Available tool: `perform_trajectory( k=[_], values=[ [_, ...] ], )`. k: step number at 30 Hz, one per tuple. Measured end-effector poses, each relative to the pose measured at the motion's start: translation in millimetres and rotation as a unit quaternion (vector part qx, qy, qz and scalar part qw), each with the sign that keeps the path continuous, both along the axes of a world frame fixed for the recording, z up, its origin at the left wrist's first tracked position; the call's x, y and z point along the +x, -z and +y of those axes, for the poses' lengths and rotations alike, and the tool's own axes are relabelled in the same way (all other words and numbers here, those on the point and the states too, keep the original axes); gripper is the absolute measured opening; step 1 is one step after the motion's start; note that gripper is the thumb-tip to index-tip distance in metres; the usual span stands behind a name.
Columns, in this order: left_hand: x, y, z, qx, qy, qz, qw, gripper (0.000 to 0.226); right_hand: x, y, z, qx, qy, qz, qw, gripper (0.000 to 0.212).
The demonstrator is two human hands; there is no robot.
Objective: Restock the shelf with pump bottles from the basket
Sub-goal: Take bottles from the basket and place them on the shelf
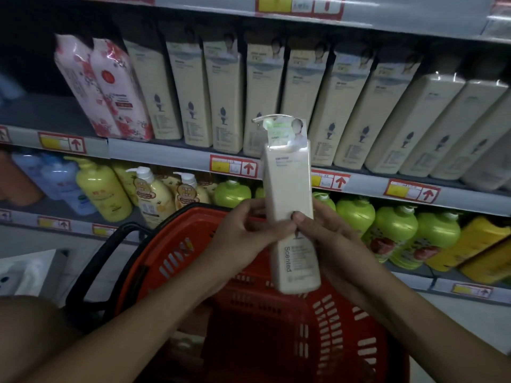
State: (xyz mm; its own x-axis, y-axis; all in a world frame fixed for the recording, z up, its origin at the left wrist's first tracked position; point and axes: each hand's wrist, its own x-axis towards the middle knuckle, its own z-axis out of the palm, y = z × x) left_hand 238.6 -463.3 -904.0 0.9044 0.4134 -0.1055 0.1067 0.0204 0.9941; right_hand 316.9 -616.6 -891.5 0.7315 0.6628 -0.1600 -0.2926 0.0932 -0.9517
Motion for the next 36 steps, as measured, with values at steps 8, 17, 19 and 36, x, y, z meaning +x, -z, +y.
perform_trajectory(
  k=[8,17,19,36],
  values=[
    [1,-69,-20,0.117,0.023,-0.110,0.987,0.040,13,-75,-27,-0.046,0.021,-0.226,0.973,0.056],
    [77,-211,-79,0.085,0.067,-0.236,0.966,0.043,62,-219,-82,0.011,0.121,-0.390,0.913,0.044],
    [91,-241,-95,0.096,0.059,-0.262,0.959,0.045,71,-249,-96,0.012,0.128,-0.420,0.898,0.043],
    [262,-314,-198,0.026,0.042,-0.297,0.954,0.059,220,-319,-186,-0.072,0.195,-0.548,0.810,0.055]
  ],
)
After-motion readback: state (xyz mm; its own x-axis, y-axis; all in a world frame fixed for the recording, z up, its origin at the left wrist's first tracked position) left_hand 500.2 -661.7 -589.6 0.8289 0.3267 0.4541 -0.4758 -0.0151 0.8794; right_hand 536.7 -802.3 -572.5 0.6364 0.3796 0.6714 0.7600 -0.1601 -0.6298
